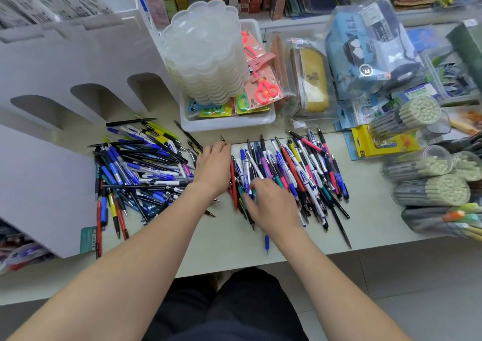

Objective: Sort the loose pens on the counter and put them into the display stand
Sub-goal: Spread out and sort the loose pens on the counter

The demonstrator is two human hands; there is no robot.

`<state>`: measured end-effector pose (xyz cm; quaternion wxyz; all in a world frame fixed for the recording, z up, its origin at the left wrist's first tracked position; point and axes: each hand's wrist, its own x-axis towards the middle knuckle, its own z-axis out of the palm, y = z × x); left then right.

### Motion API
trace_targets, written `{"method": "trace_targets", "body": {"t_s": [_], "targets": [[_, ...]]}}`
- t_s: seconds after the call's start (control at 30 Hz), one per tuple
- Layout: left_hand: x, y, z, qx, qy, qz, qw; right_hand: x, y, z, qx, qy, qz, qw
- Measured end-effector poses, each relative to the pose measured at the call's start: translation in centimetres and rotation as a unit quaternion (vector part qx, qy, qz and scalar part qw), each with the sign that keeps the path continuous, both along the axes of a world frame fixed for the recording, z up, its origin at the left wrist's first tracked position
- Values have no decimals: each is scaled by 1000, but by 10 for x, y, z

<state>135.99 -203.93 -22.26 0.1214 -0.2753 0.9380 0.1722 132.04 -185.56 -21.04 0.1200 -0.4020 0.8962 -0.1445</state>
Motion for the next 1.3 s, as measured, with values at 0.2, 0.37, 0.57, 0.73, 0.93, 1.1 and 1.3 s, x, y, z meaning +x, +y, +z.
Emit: {"method": "trace_targets", "body": {"t_s": [0.2,0.37,0.57,0.73,0.93,1.1,1.3], "targets": [[-7,-11,4,-37,-36,-32,998,34,-10,-4,172,-60,10,983],[-16,-19,5,-122,-34,-66,990,35,-12,-20,145,-26,-17,989],[-12,-31,13,-173,-49,-122,976,32,-9,-28,101,16,-6,995],[8,-42,31,-205,-13,-160,966,31,-5,-32,71,52,17,996],[28,-47,48,-205,126,-142,960,24,-9,-16,-62,72,-40,995],[21,-27,55,-114,215,-255,936,3,-26,8,-80,134,-39,987],[32,15,55,-35,174,14,984,-7,-17,12,19,87,-36,995]]}}
